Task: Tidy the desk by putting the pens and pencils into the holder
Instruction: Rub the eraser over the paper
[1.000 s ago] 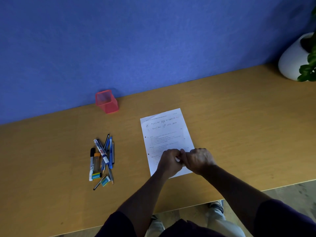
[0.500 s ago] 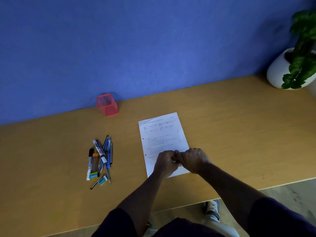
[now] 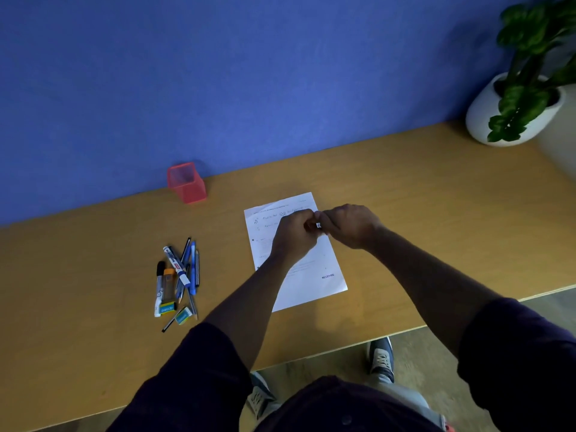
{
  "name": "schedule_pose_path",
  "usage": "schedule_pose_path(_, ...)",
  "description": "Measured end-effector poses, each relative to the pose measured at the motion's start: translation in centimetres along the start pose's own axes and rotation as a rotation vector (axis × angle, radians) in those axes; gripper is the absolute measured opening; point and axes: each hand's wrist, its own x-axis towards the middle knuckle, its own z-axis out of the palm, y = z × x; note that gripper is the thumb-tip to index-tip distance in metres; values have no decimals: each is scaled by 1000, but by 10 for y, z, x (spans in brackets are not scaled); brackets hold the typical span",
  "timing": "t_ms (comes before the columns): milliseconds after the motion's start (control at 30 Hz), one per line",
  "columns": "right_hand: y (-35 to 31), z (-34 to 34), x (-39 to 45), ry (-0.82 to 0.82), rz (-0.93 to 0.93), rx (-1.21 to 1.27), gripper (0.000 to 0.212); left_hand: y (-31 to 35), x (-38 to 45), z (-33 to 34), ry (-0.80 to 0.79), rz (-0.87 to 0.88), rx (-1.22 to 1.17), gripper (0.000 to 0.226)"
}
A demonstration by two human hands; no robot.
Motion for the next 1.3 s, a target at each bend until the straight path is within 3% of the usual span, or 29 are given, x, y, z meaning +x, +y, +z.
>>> schedule_pose_path(167, 10, 8, -4, 29, -34, 263, 35, 1, 10, 10, 68, 18, 67, 6)
schedule_pose_path(333, 24, 14, 0, 112, 11, 364, 30, 8, 27, 19, 78, 26, 76, 24)
schedule_pose_path(467, 35, 19, 12, 212, 141, 326, 33, 17, 47, 32, 50, -15, 121, 34)
schedule_pose_path(633, 54, 27, 35, 381, 302, 366, 17, 29, 75, 54, -17, -46, 157, 49)
schedule_pose_path(733, 69, 34, 49, 444, 442, 459, 23, 36, 93, 70, -73, -49, 131, 49)
schedule_pose_path(900, 107, 45, 71, 384, 581, 494, 31, 38, 128, 100, -202, -70, 107, 57)
schedule_pose_path(1133, 160, 51, 102, 387, 680, 531, 28, 34, 183, 137, -206, -32, 168, 69)
schedule_pose_path(1300, 193, 58, 120, 375, 606, 304, 30, 19, 215, 157, -295, -57, 302, 91)
